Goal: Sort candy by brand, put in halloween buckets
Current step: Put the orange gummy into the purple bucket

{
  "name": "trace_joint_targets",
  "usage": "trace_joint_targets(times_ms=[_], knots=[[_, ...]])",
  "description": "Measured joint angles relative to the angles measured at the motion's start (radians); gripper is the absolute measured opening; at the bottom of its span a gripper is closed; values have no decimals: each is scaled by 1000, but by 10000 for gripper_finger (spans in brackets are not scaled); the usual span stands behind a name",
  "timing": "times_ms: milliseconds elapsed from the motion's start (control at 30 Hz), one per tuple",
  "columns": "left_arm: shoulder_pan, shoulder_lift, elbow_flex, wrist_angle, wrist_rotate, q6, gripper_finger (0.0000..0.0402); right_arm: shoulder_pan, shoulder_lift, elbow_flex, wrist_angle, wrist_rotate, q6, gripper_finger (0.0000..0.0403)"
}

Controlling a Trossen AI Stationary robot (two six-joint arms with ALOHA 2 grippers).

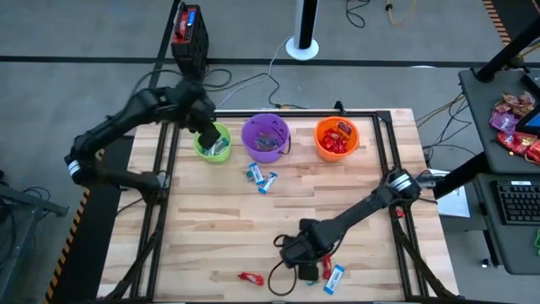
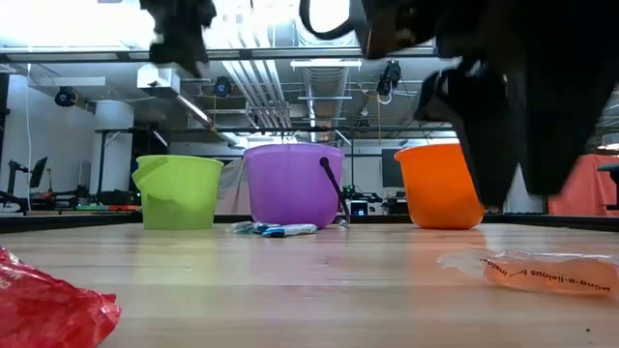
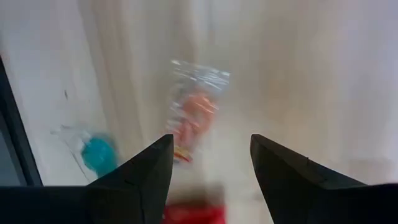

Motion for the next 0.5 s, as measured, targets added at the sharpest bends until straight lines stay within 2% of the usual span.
trace_joint_targets(times_ms=[100, 333, 500], knots=[[-92, -65, 60, 3, 4, -71, 174, 4, 24, -4, 35, -21, 7, 206], [-318, -204, 138, 6, -231, -225, 174, 4, 40, -27, 99, -16, 20, 206], [-413, -271, 142, 15, -288, -310, 174, -4, 58, -59, 165, -16, 32, 205]])
